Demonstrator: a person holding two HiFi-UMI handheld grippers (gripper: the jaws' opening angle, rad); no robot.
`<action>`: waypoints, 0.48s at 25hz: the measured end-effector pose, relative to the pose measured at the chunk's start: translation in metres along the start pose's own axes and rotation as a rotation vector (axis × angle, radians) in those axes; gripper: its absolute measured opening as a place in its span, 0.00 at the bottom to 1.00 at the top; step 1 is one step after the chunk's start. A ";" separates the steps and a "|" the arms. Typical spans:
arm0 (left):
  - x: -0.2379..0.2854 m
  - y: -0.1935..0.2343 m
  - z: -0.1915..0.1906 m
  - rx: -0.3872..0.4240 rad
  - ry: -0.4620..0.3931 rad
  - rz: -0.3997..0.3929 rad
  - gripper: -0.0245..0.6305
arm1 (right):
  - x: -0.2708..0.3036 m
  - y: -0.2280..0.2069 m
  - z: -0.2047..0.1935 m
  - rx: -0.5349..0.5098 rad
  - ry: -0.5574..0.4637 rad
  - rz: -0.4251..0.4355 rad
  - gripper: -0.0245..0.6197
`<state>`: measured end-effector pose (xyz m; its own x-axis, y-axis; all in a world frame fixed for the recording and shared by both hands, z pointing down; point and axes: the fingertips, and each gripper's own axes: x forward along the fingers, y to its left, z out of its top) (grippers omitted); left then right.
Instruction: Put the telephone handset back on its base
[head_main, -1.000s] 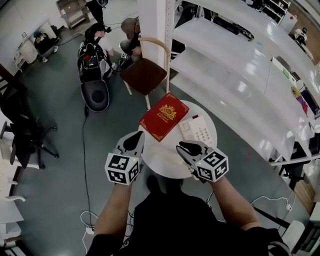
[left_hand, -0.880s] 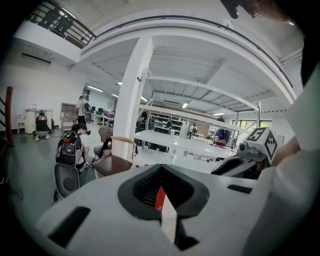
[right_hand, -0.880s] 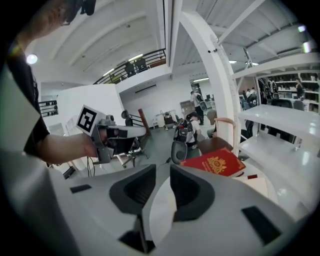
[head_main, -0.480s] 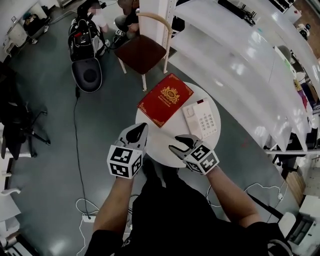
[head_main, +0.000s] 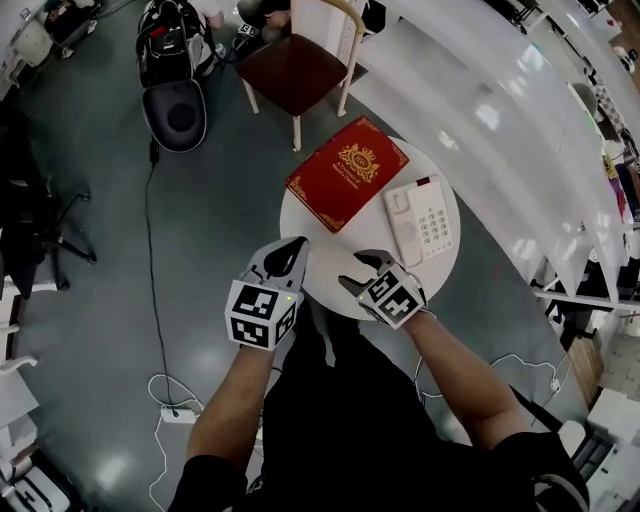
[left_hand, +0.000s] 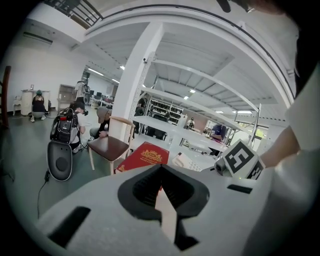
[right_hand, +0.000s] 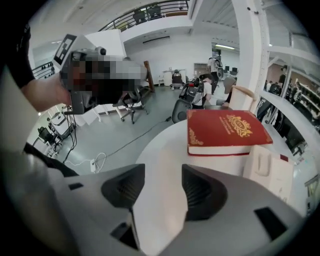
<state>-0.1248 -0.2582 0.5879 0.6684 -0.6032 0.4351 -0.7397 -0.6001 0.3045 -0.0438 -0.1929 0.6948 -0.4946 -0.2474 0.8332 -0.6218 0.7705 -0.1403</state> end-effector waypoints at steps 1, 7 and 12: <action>0.000 0.000 -0.004 -0.004 0.004 -0.002 0.05 | 0.005 0.000 -0.004 0.001 0.016 0.000 0.41; -0.005 0.006 -0.019 -0.027 0.018 -0.002 0.05 | 0.029 -0.010 -0.023 -0.012 0.089 -0.043 0.43; -0.016 0.014 -0.024 -0.033 0.028 0.009 0.05 | 0.041 -0.013 -0.028 -0.114 0.156 -0.077 0.43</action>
<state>-0.1476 -0.2441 0.6051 0.6600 -0.5932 0.4609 -0.7479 -0.5769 0.3284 -0.0390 -0.1961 0.7455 -0.3424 -0.2206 0.9133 -0.5772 0.8164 -0.0192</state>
